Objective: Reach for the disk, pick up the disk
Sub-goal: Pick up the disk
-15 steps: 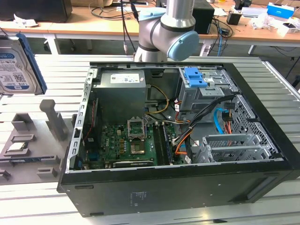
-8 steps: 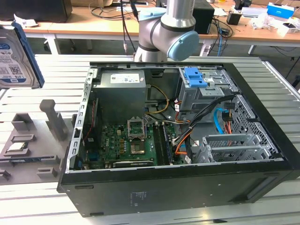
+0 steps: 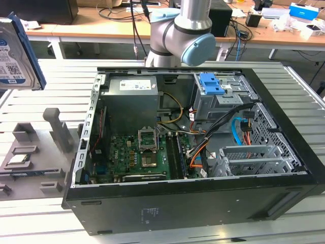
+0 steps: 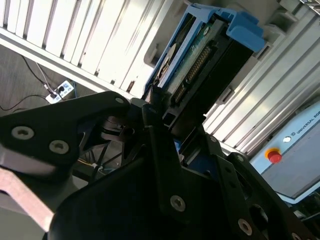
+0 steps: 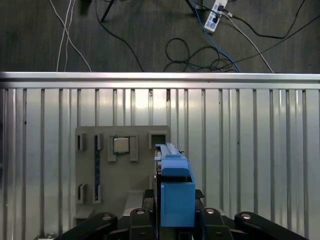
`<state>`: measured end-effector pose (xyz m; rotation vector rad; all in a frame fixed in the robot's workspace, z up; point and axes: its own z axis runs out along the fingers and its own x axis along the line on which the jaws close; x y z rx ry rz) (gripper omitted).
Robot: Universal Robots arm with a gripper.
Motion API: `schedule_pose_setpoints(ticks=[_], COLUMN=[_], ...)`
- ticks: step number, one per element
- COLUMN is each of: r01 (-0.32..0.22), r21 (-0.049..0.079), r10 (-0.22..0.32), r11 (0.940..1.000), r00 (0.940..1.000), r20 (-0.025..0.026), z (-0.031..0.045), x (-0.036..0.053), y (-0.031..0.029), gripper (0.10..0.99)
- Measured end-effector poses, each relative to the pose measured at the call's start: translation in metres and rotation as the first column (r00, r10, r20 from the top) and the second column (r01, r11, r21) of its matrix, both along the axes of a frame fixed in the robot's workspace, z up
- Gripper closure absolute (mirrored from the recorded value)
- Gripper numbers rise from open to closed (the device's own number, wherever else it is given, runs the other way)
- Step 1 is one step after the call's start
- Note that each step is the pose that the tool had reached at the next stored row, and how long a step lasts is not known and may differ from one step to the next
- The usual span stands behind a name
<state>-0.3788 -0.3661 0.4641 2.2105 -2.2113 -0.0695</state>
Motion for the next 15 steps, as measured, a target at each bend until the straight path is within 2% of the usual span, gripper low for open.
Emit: schedule_pose_setpoints(ticks=[15], r01=[0.000], r21=[0.000], r10=[0.000], r11=[1.0000], r00=[1.0000], r20=[-0.0001], z=[0.0248], x=[0.0012], y=[0.0000], gripper=[0.722])
